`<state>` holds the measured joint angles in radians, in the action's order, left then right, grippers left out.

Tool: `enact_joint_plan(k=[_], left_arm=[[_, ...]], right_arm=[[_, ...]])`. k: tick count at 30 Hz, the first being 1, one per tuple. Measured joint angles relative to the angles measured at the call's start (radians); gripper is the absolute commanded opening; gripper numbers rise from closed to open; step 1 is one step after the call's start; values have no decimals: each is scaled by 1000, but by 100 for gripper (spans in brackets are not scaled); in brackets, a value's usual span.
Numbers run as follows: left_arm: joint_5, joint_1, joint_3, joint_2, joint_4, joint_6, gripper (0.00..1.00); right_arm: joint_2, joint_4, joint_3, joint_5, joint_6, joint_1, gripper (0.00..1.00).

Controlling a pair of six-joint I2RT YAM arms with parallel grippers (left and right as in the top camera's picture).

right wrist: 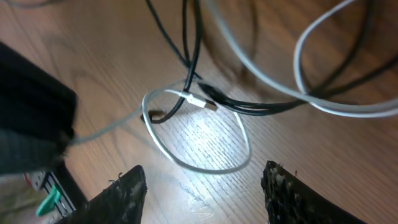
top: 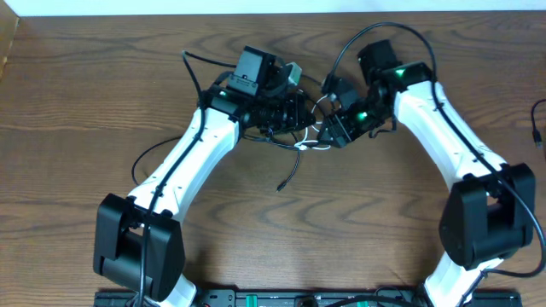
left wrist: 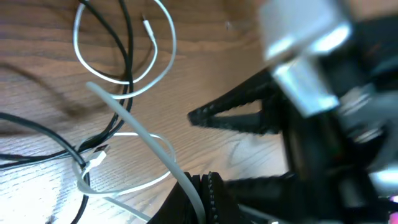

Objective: Untangle cables

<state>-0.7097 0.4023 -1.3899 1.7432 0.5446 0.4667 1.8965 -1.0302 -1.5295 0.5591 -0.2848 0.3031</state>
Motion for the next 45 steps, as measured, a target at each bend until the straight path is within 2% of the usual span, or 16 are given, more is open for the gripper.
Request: enact_joint_plan(k=[9,14,17,18,19,25,28,33,42,44,45], left_arm=[[-78,-95,0,0,5,85,8],[-109,-99,0,0,5,117,8],[-140,-98,0,0,5,129,8],[-150,-98,0,0,5,133,7],[-161,-98,0,0,5,134,7],[-200,-137,0,-5,60,140,7],[-132,-224,0,-37,154,128,7],[120,-377,0,-125,303,96,8],[396,-405,0,-135,344,-10,8],[456,-405,0,-135,356,-35,21],[494,-405,0,-135,370,-46,24]], right_arm=[[19,-10,15,63,-126,8,60],[19,90,66,101,-173,20,56],[21,213,120,107,-169,39,36],[24,251,134,109,-160,44,24],[27,301,154,108,-146,51,3],[28,435,198,14,57,52,1],[28,449,198,-50,159,34,1],[28,421,198,-119,291,-1,1],[27,355,198,-154,419,-6,1],[22,314,194,-150,433,-8,1],[14,283,190,-150,435,-11,1]])
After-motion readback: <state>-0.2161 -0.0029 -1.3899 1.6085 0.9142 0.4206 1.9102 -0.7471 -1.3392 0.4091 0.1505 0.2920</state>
